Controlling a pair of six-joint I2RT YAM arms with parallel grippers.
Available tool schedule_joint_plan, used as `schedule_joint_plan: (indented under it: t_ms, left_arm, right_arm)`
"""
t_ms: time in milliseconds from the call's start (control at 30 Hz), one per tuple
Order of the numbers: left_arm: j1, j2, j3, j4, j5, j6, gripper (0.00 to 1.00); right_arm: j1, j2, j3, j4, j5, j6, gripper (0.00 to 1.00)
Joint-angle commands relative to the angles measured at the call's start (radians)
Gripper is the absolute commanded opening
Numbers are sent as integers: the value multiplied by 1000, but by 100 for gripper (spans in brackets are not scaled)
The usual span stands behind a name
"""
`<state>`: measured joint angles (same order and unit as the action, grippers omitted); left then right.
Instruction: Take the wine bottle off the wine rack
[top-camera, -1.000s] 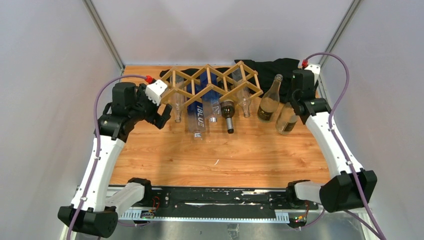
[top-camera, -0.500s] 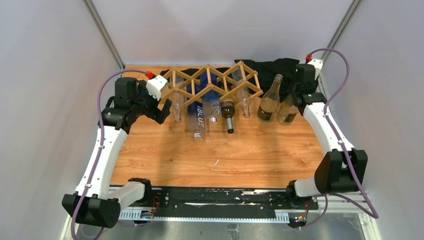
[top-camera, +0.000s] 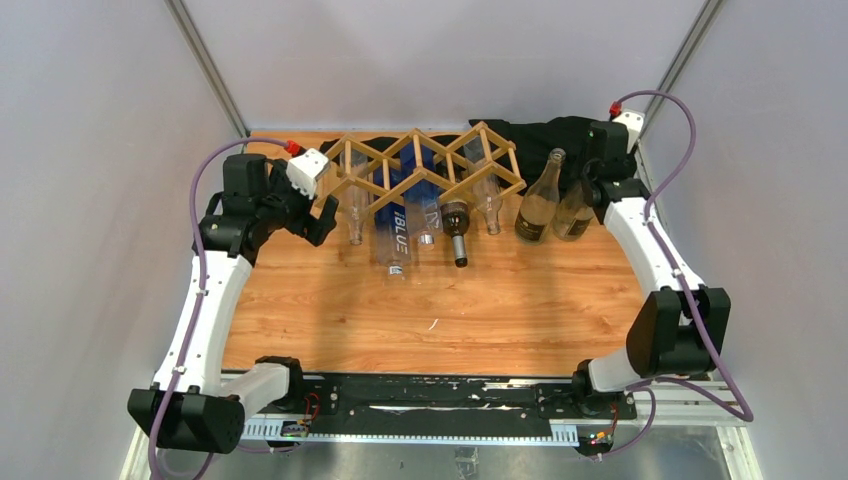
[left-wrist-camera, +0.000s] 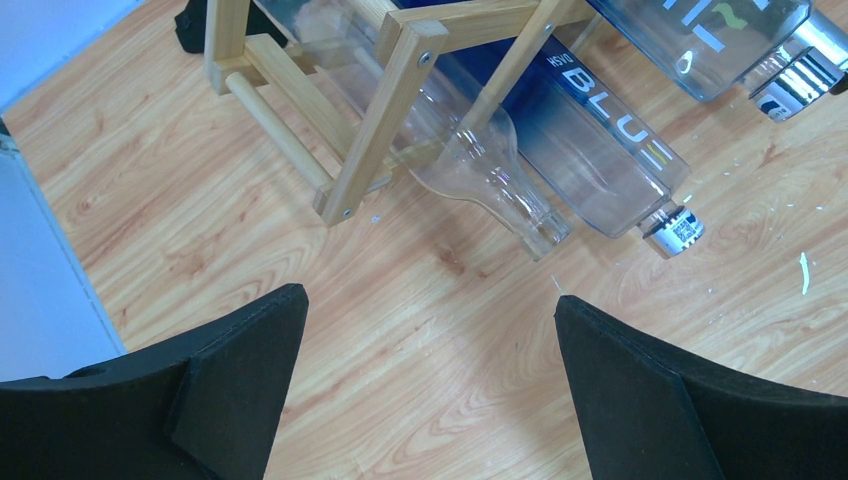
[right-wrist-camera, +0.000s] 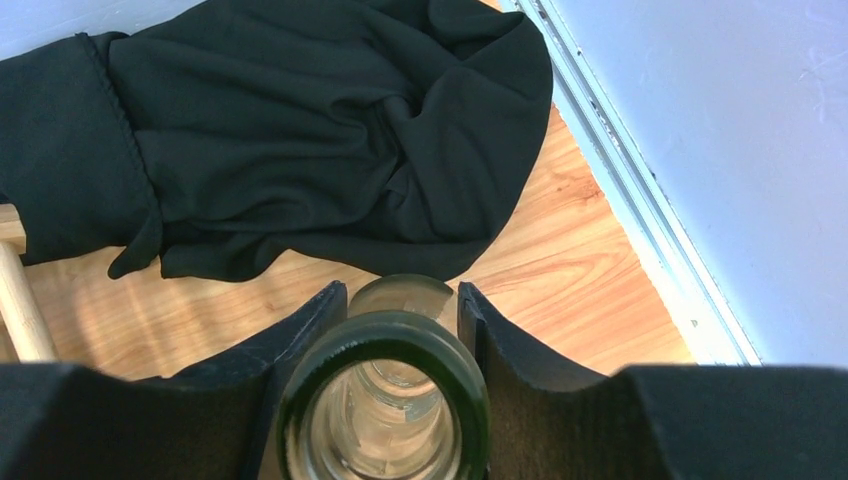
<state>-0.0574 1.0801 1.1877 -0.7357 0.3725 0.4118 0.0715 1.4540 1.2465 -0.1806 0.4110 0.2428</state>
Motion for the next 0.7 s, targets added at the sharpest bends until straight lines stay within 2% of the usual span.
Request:
schedule_joint_plan:
  t_ms: [0,100,167,333,433,667]
  left_arm:
    - [7,-2,19,-4,28,6,100]
    - [11,-8,21,-9,39,-10,100]
    - [14,-7,25,-11,52,-23,100]
    - [18,19,64,-48,63,-33,100]
    - [29,21,70,-51,65,-26,100]
    - [108,44,74,-51,84,-4,100]
  right_arm:
    - [-16,-94,40,27,1,14,63]
    - [-16,-113,75,-20,0,18,81]
    - [-16,-126,103,-53,-3,31,88]
    - [-8,-169,216,-187,-37,70,91]
    - [60,-196,273,-252,-27,80,91]
    - [394,-196,323,-304,37,120,92]
